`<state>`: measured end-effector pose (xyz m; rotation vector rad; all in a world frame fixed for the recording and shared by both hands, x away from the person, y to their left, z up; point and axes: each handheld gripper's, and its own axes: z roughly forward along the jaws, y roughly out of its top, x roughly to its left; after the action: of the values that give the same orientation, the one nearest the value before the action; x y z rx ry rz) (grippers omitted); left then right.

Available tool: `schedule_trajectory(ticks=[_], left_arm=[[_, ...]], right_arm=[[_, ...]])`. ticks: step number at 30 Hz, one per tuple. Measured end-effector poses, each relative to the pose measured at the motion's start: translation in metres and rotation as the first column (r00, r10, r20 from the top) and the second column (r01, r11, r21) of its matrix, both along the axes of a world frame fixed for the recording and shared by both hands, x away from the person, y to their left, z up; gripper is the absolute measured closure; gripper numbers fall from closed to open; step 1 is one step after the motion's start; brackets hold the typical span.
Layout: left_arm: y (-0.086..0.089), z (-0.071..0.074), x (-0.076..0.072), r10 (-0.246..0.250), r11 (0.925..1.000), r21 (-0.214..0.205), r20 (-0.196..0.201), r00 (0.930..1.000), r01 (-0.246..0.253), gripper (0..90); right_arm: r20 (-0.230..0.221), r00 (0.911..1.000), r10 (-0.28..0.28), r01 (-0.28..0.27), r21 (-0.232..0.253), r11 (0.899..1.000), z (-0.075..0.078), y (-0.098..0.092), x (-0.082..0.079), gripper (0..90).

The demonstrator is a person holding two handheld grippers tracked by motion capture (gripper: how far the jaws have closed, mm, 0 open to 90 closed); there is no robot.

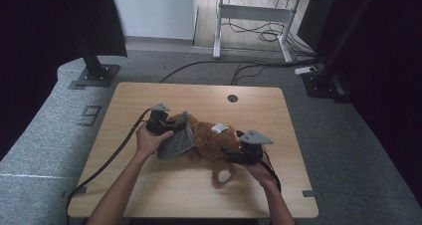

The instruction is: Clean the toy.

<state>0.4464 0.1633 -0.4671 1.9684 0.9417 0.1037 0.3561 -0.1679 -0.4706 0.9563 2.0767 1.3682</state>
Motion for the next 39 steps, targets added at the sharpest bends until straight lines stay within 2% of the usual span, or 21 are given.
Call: schedule_trajectory(ticks=[2, 4, 7, 9, 11, 12, 14, 15, 16, 19, 21, 23, 25, 28, 30, 31, 32, 34, 35, 37, 39], left_arm=[[0.001, -0.001, -0.001, 0.001, 1.0, -0.002, 0.0, 1.0, -0.001, 75.9], [0.001, -0.002, -0.002, 0.001, 1.0, -0.003, -0.001, 1.0, -0.001, 76.0], [0.002, -0.003, -0.003, -0.002, 1.0, -0.004, -0.002, 1.0, 0.002, 76.0], [0.003, -0.004, -0.004, 0.0, 1.0, -0.009, -0.004, 1.0, 0.0, 76.0], [0.006, -0.007, -0.006, -0.001, 0.9996, -0.03, -0.012, 0.9999, 0.0, 76.1], [0.006, -0.008, -0.006, 0.0, 0.9994, -0.034, -0.014, 0.9999, -0.001, 76.1], [0.007, -0.007, -0.007, -0.001, 0.9992, -0.039, -0.017, 0.9998, 0.0, 76.1], [0.009, -0.003, -0.01, -0.001, 0.9993, -0.037, -0.015, 0.9999, 0.001, 76.0], [0.01, 0.0, -0.011, -0.002, 0.999, -0.045, -0.015, 0.9999, 0.002, 76.0], [0.017, 0.022, -0.018, -0.021, 0.9942, -0.106, -0.008, 0.9998, 0.02, 76.0], [0.018, 0.041, -0.022, -0.027, 0.9938, -0.107, 0.019, 0.9995, 0.029, 76.0], [0.016, 0.059, -0.024, -0.032, 0.9931, -0.111, 0.047, 0.9984, 0.037, 75.9], [0.01, 0.07, -0.021, -0.035, 0.9958, -0.083, 0.057, 0.9978, 0.04, 75.6], [-0.001, 0.065, -0.012, -0.049, 0.9986, -0.021, 0.012, 0.9987, 0.049, 75.3], [-0.01, 0.049, -0.004, -0.055, 0.9977, 0.035, -0.053, 0.9971, 0.057, 75.1], [-0.012, 0.042, -0.002, -0.058, 0.9969, 0.048, -0.075, 0.9955, 0.062, 75.0], [-0.016, 0.031, -0.002, -0.071, 0.9948, 0.065, -0.108, 0.9916, 0.079, 75.0], [-0.021, 0.016, -0.007, -0.083, 0.9913, 0.091, -0.125, 0.9887, 0.095, 75.0], [-0.022, 0.01, -0.011, -0.078, 0.9904, 0.105, -0.113, 0.9905, 0.09, 75.0], [-0.017, 0.008, -0.018, -0.066, 0.9949, 0.07, -0.089, 0.9939, 0.072, 75.2], [-0.014, 0.006, -0.023, -0.062, 0.996, 0.059, -0.07, 0.9956, 0.066, 75.3]], right_arm=[[-0.038, 0.9992, -0.007, 0.006, -0.025, 1.0, 0.006, 0.006, 0.011, 14.7], [-0.094, 0.9954, 0.014, -0.02, -0.062, 0.998, 0.005, 0.012, 0.023, 14.5], [-0.148, 0.9888, 0.015, -0.035, -0.131, 0.991, -0.008, 0.024, 0.035, 12.8], [-0.191, 0.9811, 0.032, -0.056, -0.119, 0.991, -0.018, 0.028, 0.041, 14.0], [-0.174, 0.9832, 0.054, -0.074, -0.112, 0.991, -0.024, 0.027, 0.041, 23.8], [-0.177, 0.9819, 0.067, -0.087, -0.109, 0.99, -0.026, 0.027, 0.042, 31.3], [-0.176, 0.9804, 0.09, -0.111, -0.115, 0.987, -0.027, 0.027, 0.042, 39.4], [-0.168, 0.9807, 0.1, -0.121, -0.12, 0.985, -0.027, 0.027, 0.041, 43.2], [-0.136, 0.9826, 0.127, -0.146, -0.141, 0.979, -0.026, 0.027, 0.039, 47.5], [-0.049, 0.9821, 0.182, -0.188, -0.18, 0.966, -0.026, 0.027, 0.031, 52.7], [0.005, 0.9765, 0.216, -0.21, -0.206, 0.956, -0.028, 0.03, 0.023, 53.9], [0.055, 0.9658, 0.254, -0.234, -0.238, 0.943, -0.029, 0.033, 0.013, 54.1], [0.095, 0.9501, 0.297, -0.265, -0.26, 0.929, -0.03, 0.033, 0.004, 54.1], [0.13, 0.9252, 0.356, -0.312, -0.274, 0.91, -0.033, 0.031, -0.006, 53.8], [0.145, 0.909, 0.391, -0.344, -0.27, 0.899, -0.034, 0.029, -0.012, 53.3], [0.155, 0.8996, 0.408, -0.36, -0.265, 0.895, -0.035, 0.026, -0.014, 52.7], [0.155, 0.8974, 0.413, -0.366, -0.259, 0.894, -0.036, 0.025, -0.016, 51.4], [0.158, 0.9041, 0.397, -0.356, -0.238, 0.904, -0.038, 0.021, -0.016, 46.8], [0.153, 0.9116, 0.381, -0.345, -0.22, 0.912, -0.038, 0.019, -0.016, 43.9], [0.132, 0.9333, 0.334, -0.308, -0.185, 0.933, -0.039, 0.019, -0.014, 38.6], [0.109, 0.9482, 0.298, -0.28, -0.159, 0.947, -0.039, 0.018, -0.014, 34.3]])
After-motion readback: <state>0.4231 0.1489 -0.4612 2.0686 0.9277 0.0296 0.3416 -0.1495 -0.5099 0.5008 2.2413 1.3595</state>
